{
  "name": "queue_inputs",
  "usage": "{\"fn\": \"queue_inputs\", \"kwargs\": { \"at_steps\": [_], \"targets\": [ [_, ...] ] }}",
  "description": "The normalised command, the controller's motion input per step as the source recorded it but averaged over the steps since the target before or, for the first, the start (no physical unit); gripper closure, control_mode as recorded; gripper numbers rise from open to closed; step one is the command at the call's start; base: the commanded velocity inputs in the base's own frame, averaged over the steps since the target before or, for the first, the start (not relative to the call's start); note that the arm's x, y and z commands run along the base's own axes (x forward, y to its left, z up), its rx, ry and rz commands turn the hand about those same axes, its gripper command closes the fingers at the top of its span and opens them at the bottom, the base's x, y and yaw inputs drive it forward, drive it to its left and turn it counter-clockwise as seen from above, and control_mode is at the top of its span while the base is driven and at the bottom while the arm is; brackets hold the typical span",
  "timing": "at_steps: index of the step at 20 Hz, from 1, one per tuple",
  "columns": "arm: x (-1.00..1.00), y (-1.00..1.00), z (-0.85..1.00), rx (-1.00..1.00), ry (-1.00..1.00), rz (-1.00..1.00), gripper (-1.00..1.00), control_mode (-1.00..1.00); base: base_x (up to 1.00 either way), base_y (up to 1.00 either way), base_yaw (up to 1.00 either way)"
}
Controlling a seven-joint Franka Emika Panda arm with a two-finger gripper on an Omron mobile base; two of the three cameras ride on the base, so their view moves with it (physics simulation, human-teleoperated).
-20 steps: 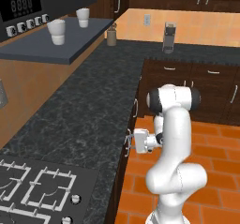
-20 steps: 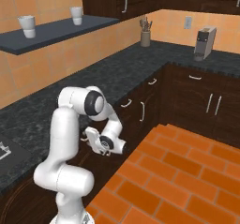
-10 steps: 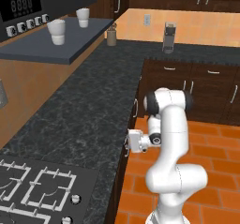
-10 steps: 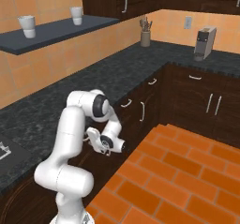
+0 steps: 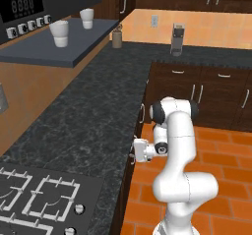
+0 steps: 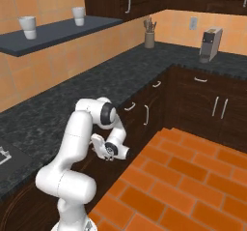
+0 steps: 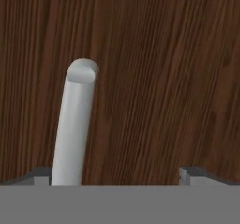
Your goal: Take a straw from the drawer in front and place it inside the glass cup on the dining counter.
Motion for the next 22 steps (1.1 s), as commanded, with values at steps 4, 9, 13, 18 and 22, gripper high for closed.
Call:
{"fn": "queue_inputs", "kwargs": {
  "at_steps": [4, 9, 13, 18, 22],
  "targets": [
    [0.0, 0.75, 0.0, -0.02, 0.0, -0.04, 1.0, -1.0, 0.0, 0.0, 0.0],
    [0.0, 0.13, 0.01, -0.01, -0.01, -0.03, 1.0, -1.0, 0.0, 0.0, 0.0],
    [-0.12, -0.38, 0.01, 0.0, 0.0, 0.0, 1.0, -1.0, 0.0, 0.0, 0.0],
    [-0.27, -0.73, 0.0, 0.0, 0.0, 0.0, 1.0, -1.0, 0.0, 0.0, 0.0],
    [-0.42, -0.99, 0.0, 0.0, 0.0, 0.0, 1.0, -1.0, 0.0, 0.0, 0.0]
  ]
}}
